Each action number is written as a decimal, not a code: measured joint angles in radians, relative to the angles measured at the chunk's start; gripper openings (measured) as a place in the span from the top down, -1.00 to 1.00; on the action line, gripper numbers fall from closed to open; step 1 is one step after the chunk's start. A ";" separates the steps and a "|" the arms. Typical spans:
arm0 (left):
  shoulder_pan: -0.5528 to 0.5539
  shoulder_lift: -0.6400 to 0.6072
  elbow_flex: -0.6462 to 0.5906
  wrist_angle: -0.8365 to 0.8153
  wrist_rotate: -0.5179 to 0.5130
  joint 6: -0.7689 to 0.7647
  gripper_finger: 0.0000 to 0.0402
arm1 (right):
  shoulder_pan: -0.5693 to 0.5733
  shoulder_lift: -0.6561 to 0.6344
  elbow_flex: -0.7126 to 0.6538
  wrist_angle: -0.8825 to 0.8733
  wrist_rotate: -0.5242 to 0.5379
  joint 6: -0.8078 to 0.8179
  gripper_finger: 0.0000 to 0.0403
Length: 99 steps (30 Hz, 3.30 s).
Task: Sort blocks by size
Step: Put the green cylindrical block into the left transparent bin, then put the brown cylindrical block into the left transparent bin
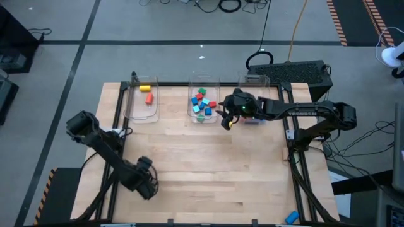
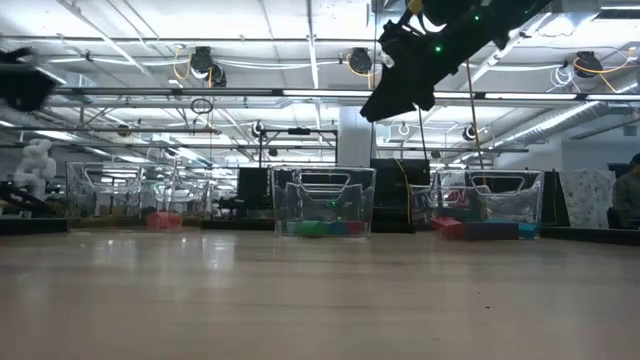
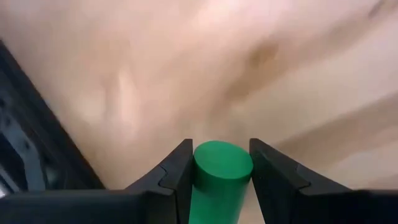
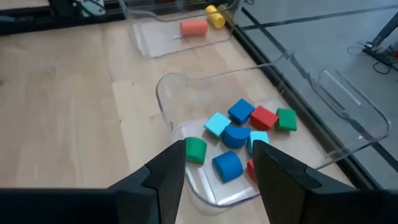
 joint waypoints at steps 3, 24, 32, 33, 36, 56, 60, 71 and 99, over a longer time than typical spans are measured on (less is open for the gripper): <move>0.057 -0.043 0.001 -0.039 -0.039 0.068 0.35 | 0.009 0.000 0.000 -0.016 0.000 -0.001 0.16; 0.698 -0.518 0.026 -0.218 -0.345 0.650 0.35 | 0.040 0.000 0.000 -0.261 -0.054 -0.049 0.16; 0.981 -0.523 0.080 -0.071 -0.495 1.000 0.35 | 0.072 0.000 0.000 -0.257 -0.053 -0.106 0.16; 1.019 -0.522 0.080 -0.035 -0.494 1.050 0.35 | 0.072 0.000 0.000 -0.257 -0.053 -0.107 0.16; 1.135 -0.509 0.081 0.075 -0.485 1.192 0.35 | 0.074 0.000 0.000 -0.256 -0.053 -0.107 0.16; 1.640 -0.233 0.021 0.324 -0.320 1.549 0.35 | 0.077 0.000 0.000 -0.363 -0.048 -0.001 0.16; 1.696 -0.188 0.018 0.342 -0.321 1.566 0.35 | 0.077 0.000 0.000 -0.400 -0.047 0.063 0.16; 1.766 -0.070 0.018 0.339 -0.292 1.592 0.32 | 0.115 0.000 -0.068 -0.390 -0.044 0.138 0.16; 1.697 -0.325 0.045 0.355 -0.218 1.705 -0.12 | 0.248 0.000 -0.071 -0.966 0.003 0.356 0.16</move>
